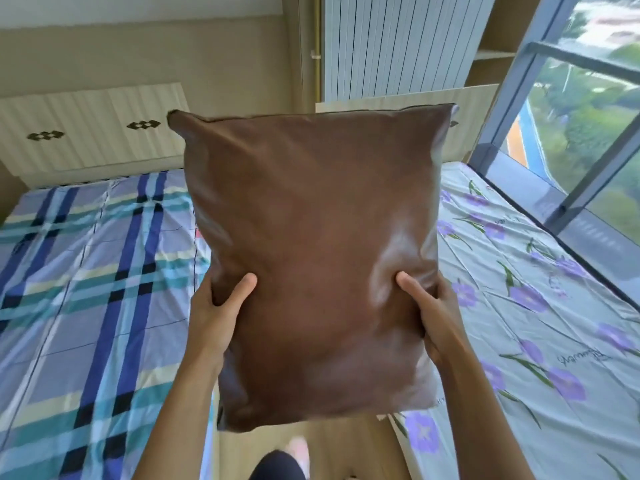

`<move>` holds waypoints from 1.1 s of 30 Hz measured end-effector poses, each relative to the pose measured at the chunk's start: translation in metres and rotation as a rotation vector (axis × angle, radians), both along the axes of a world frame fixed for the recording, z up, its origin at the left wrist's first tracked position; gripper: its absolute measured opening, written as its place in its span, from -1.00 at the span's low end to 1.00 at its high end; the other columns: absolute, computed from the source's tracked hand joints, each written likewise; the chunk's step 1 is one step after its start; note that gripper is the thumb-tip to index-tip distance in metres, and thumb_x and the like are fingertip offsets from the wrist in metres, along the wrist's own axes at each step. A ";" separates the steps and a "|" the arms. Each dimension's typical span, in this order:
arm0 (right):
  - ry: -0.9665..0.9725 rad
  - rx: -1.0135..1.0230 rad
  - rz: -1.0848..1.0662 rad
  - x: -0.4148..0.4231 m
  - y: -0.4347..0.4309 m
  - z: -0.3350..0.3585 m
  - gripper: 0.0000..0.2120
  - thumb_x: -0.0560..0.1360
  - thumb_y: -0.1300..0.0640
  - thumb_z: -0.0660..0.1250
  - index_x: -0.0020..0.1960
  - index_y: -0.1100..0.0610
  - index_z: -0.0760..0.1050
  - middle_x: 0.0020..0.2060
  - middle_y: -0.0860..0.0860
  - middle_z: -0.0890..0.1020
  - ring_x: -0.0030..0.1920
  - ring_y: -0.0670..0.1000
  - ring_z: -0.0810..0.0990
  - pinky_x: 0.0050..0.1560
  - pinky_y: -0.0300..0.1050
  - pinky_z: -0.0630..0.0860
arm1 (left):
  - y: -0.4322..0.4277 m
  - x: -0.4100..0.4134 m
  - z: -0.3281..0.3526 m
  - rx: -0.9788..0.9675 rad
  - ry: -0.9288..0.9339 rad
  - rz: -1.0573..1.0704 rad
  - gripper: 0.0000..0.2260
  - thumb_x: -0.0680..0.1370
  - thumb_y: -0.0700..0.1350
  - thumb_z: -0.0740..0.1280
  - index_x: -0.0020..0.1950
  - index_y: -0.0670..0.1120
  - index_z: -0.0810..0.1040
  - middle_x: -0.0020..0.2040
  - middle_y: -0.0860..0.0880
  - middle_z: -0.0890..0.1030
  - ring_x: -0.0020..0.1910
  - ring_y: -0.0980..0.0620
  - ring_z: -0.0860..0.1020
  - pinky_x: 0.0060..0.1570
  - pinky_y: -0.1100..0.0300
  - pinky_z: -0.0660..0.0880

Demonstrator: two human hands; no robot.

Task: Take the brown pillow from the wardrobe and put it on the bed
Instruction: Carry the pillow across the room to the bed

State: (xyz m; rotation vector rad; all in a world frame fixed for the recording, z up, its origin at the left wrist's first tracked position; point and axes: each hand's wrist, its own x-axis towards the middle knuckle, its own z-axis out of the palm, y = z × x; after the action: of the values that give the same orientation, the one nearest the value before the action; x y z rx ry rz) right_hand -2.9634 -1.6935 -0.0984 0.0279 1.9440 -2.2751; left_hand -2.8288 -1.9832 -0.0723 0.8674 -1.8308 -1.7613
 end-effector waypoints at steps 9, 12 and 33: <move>-0.055 -0.004 -0.079 -0.163 -0.104 -0.025 -0.38 0.28 -0.06 0.64 0.31 0.04 0.66 0.16 -0.02 0.79 0.18 -0.02 0.77 0.02 -0.28 0.68 | -0.115 -0.204 -0.020 -0.036 0.032 -0.069 -0.21 0.28 0.32 0.54 0.48 0.12 0.52 0.35 0.13 0.64 0.37 0.07 0.57 0.47 -0.06 0.43; -0.079 -0.009 -0.161 -0.216 -0.129 -0.025 -0.42 0.26 -0.08 0.65 0.26 0.01 0.69 0.14 -0.03 0.80 0.16 -0.03 0.78 0.03 -0.24 0.69 | -0.148 -0.280 -0.017 -0.070 0.019 -0.159 -0.24 0.29 0.30 0.53 0.46 0.11 0.54 0.35 0.11 0.65 0.37 0.07 0.58 0.48 -0.04 0.43; -0.107 -0.153 -0.386 -0.603 -0.171 -0.073 -0.48 0.38 -0.02 0.62 0.31 0.05 0.66 0.20 0.06 0.78 0.24 0.09 0.75 0.30 0.05 0.60 | -0.192 -0.739 -0.027 -0.102 -0.013 -0.444 -0.48 0.32 0.22 0.57 0.23 0.10 0.69 0.12 0.17 0.76 0.11 0.21 0.71 0.14 0.17 0.55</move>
State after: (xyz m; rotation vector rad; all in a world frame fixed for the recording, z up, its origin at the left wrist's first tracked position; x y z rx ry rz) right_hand -3.5669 -1.8641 -0.1718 0.5399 1.8334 -2.5864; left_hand -3.5676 -2.1752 -0.0994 0.4541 -2.2278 -1.8921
